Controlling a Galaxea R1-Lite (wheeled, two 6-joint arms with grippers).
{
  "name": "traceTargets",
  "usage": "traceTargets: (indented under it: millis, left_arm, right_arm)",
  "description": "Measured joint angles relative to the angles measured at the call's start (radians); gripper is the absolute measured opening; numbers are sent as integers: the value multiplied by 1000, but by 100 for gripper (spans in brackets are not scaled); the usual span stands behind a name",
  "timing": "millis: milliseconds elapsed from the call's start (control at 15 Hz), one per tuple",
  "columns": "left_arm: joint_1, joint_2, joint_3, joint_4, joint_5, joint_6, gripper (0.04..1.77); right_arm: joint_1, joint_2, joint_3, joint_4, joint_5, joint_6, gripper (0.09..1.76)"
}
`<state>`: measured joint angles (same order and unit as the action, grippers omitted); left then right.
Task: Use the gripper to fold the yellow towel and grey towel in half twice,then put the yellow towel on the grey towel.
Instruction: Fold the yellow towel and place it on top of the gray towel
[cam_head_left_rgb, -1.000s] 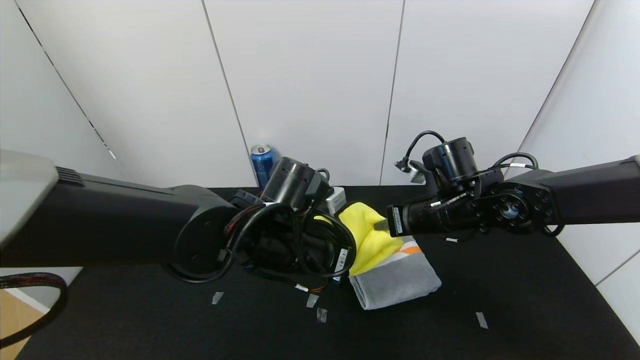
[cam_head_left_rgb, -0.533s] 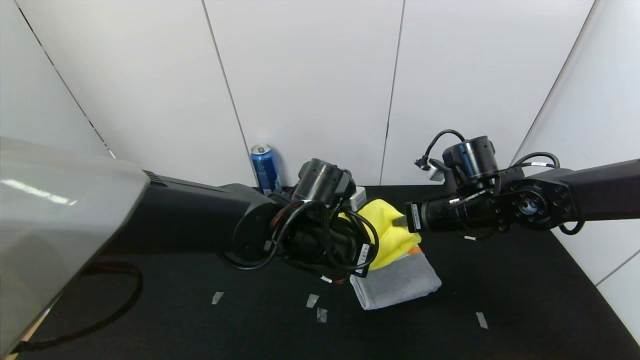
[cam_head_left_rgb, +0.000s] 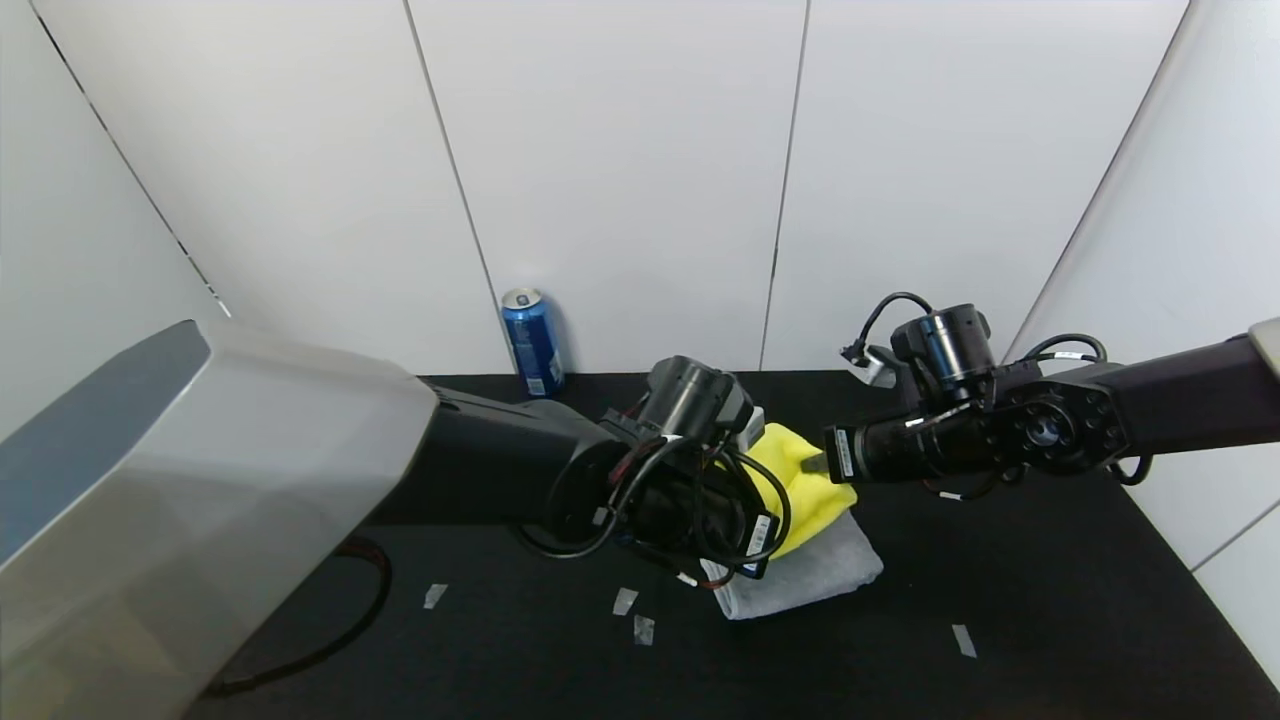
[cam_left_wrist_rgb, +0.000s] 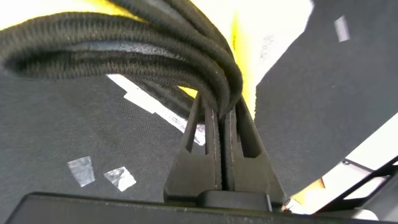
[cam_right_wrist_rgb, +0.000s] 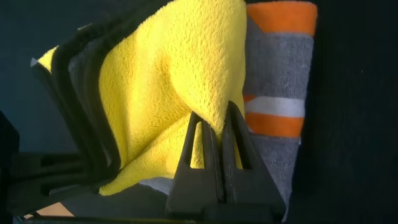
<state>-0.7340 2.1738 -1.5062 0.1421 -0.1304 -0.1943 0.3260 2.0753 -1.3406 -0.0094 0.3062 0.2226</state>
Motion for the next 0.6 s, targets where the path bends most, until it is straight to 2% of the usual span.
traceTargets:
  millis: [467,600]
  left_arm:
    - [-22,41,14,7,2,-11,13]
    - [-26,52,16,8,29,-16,13]
  right_arm:
    - [-25,14,70,-6,3,0,13]
    - [-28,16,83,-8,4,0,13]
